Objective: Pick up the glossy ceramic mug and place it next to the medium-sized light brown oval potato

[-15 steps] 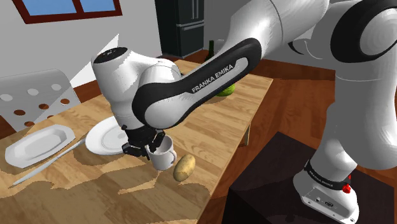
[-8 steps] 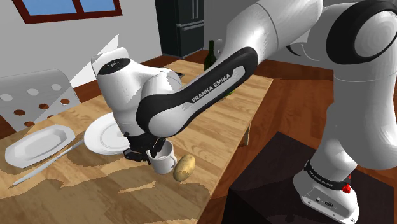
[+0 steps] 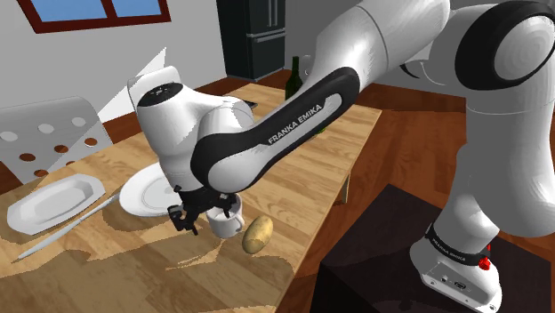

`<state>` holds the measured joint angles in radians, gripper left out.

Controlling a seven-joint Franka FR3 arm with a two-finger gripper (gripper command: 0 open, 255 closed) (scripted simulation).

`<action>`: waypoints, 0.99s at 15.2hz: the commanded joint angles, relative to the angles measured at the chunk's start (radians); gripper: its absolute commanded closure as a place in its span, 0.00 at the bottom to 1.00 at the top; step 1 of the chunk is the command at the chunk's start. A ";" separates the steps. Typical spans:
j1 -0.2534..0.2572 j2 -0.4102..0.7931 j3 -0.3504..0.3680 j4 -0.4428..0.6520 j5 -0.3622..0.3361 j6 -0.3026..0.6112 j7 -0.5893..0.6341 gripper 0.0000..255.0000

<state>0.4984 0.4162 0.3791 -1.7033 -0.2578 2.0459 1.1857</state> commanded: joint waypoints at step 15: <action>0.002 -0.038 0.011 0.075 0.023 -0.110 -0.016 0.00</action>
